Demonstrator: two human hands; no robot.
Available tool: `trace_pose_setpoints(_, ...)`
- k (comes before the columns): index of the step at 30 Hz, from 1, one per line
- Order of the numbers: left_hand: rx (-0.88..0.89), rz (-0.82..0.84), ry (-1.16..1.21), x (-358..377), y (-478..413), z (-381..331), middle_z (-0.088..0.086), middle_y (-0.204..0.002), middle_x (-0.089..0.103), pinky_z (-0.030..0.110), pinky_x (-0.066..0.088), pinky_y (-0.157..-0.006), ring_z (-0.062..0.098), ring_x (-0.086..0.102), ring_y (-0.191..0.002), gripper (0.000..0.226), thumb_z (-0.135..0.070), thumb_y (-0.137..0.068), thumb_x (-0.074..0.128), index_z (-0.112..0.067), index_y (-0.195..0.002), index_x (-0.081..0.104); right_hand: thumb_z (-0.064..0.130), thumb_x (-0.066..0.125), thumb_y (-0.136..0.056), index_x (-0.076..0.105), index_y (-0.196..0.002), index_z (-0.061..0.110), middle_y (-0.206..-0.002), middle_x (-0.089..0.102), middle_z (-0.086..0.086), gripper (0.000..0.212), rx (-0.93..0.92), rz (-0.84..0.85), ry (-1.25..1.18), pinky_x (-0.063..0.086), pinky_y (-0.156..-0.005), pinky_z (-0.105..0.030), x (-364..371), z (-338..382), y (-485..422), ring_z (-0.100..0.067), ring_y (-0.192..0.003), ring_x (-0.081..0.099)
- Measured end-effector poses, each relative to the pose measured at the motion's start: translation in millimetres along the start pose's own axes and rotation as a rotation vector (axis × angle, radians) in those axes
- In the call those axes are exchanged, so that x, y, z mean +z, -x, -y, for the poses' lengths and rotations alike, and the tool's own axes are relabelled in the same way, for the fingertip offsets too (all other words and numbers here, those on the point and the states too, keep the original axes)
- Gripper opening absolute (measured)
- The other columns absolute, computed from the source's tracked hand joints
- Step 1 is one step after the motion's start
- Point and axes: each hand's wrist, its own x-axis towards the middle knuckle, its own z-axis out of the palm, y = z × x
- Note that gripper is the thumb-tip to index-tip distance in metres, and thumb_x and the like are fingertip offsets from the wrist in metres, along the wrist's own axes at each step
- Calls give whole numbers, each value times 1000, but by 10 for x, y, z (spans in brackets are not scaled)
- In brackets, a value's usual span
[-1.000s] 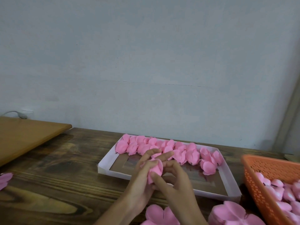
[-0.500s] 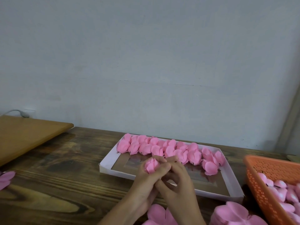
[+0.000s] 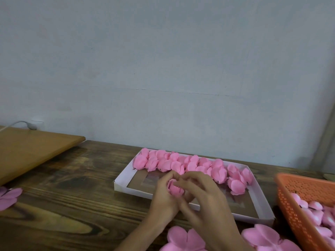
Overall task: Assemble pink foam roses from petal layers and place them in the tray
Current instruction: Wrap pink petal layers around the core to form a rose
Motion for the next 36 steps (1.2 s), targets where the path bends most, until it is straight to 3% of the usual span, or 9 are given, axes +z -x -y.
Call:
trace_pose_setpoints(5, 0, -42, -61, 21, -15, 93, 12, -75, 38, 22, 49, -55, 18, 38, -69, 18, 27, -86, 47, 16, -74, 39, 27, 82, -82, 77, -103, 34, -113, 65, 20, 22, -3, -47, 6, 58, -74, -30, 2, -18, 5, -7, -99, 65)
trace_pose_setpoints(10, -4, 33, -91, -11, 36, 49, 13, -72, 54, 22, 57, -61, 14, 64, -67, 14, 19, -90, 49, 11, -81, 55, 37, 72, -87, 77, -105, 38, -113, 65, 20, 19, -33, -59, 20, 57, -69, -27, -2, -29, -4, -7, -91, 65)
trace_pose_setpoints(15, -58, 72, -69, 32, 85, -14, -8, -63, 69, 13, 52, -58, 0, 66, -63, 49, 30, -90, 45, -10, -71, 66, 41, 70, -91, 79, -102, 38, -112, 66, 18, 15, -45, -60, 45, 57, -68, -27, 38, -66, -2, -6, -88, 65)
trace_pose_setpoints(21, -75, -141, 7, -56, 29, -99, 10, -59, 53, 26, 42, -49, 20, 50, -54, 31, -9, -74, 81, -16, -58, 55, 32, 77, -90, 72, -113, 37, -116, 68, 11, 24, 299, -57, -559, 57, -82, -22, 42, -26, -21, -12, -107, 69)
trace_pose_setpoints(25, -210, -159, 382, -104, 42, -146, 18, -92, 65, 40, 51, -75, 30, 64, -86, 37, -21, -63, 92, -15, -68, 55, 5, 81, -83, 69, -102, 30, -99, 76, 15, 33, 506, 54, -617, 59, -77, -26, 172, 22, 34, -9, -91, 74)
trace_pose_setpoints(28, -277, -89, 403, -18, 106, -148, 14, -94, 61, 36, 55, -66, 26, 63, -79, 55, -35, -57, 99, -7, -85, 62, 5, 80, -80, 69, -117, 36, -100, 76, 19, 49, 435, 99, -603, 60, -78, -21, 229, 127, 70, -5, -95, 74)
trace_pose_setpoints(31, -238, -7, 394, 56, 177, -180, 14, -106, 75, 36, 58, -66, 26, 71, -85, 42, -43, -59, 99, -16, -77, 71, 12, 75, -76, 69, -120, 41, -93, 77, 15, 53, 413, 15, -564, 60, -73, -22, 241, 146, 73, -6, -86, 75)
trace_pose_setpoints(34, -202, 104, 448, 59, 189, -210, 26, -126, 69, 41, 60, -80, 36, 70, -104, 44, -37, -75, 94, -10, -101, 71, 23, 74, -73, 75, -110, 37, -89, 77, 6, 39, 487, -20, -635, 59, -71, -26, 213, 138, 43, -11, -78, 73)
trace_pose_setpoints(36, -188, 199, 526, 12, 179, -214, 28, -138, 63, 44, 58, -93, 40, 65, -124, 60, -34, -79, 92, -10, -127, 65, 6, 76, -82, 79, -101, 28, -87, 79, -2, 29, 525, -17, -790, 58, -71, -24, 192, 128, 7, -17, -80, 76)
